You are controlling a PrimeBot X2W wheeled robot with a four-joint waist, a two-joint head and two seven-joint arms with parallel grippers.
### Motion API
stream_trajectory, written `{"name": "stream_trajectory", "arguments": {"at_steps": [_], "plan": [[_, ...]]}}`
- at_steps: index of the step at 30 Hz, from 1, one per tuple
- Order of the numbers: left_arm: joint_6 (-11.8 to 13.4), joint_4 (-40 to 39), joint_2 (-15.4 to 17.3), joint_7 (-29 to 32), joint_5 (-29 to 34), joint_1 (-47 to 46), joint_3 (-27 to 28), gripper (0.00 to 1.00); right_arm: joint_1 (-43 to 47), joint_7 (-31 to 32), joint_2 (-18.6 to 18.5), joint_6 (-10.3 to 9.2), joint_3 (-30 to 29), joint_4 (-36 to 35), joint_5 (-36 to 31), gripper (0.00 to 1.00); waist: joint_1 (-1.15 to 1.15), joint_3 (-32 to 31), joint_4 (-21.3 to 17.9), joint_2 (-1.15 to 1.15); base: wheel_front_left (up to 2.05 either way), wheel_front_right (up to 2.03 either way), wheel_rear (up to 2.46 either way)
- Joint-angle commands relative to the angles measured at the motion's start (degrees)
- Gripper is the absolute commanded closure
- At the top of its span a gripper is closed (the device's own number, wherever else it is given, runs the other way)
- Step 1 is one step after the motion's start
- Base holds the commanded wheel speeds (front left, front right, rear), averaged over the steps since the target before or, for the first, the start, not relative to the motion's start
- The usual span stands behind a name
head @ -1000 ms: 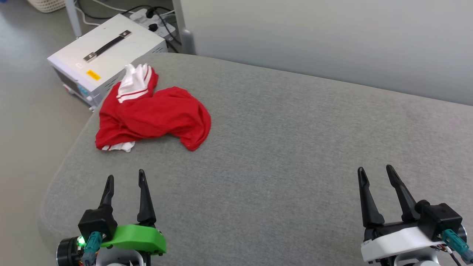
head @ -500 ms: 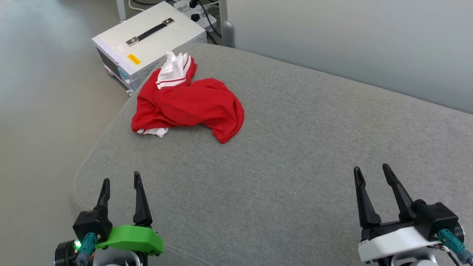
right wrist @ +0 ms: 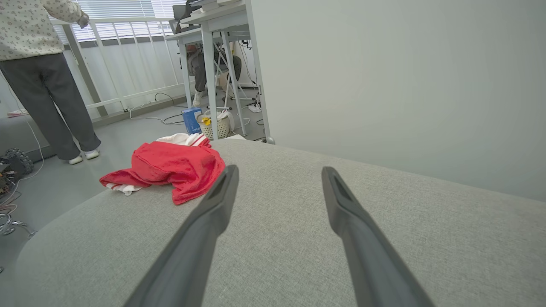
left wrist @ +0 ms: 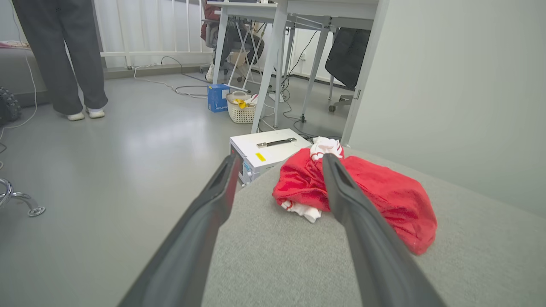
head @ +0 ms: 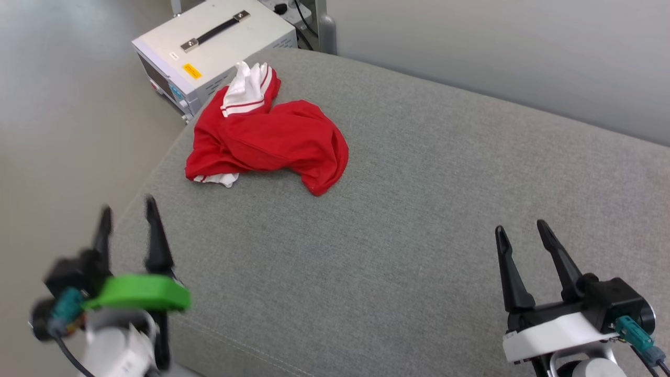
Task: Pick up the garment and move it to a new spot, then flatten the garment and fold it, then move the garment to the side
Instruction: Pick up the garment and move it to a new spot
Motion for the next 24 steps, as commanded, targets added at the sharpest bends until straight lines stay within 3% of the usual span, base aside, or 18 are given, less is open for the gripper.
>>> {"name": "stream_trajectory", "arguments": {"at_steps": [1,7,14,19,24], "plan": [[-1.3,0.3,1.4,-0.3,0.2,-3.7,1.5,0.00,-1.4,-0.3,-0.1,-0.04,0.0,-0.6,-0.7,0.00,0.00,2.2,-1.2,0.32,0.00,0.00,0.00],[-4.4,2.9,6.3,-0.3,-0.3,-16.2,4.9,0.00,-4.3,-0.3,-0.1,-0.04,-0.5,-1.8,-3.2,0.00,0.00,7.8,-3.6,0.32,0.00,0.00,0.00],[-5.9,9.6,14.5,-0.1,-4.0,-29.6,5.2,0.00,-7.8,-0.3,-0.1,-0.04,-0.6,-4.0,-5.3,0.00,0.00,14.3,-6.3,0.32,0.00,0.00,0.00],[-6.2,13.0,19.8,3.8,-8.1,-37.7,1.4,0.00,-10.1,-0.3,-0.1,-0.04,-0.8,-5.7,-6.6,0.00,0.00,18.1,-7.1,0.32,0.00,0.00,0.00],[-6.2,16.5,24.9,13.7,-16.4,-44.7,-6.8,0.00,-11.8,-0.3,-0.1,-0.04,-0.7,-7.0,-7.8,0.00,0.00,21.2,-7.5,0.32,0.00,0.00,0.00]]}}
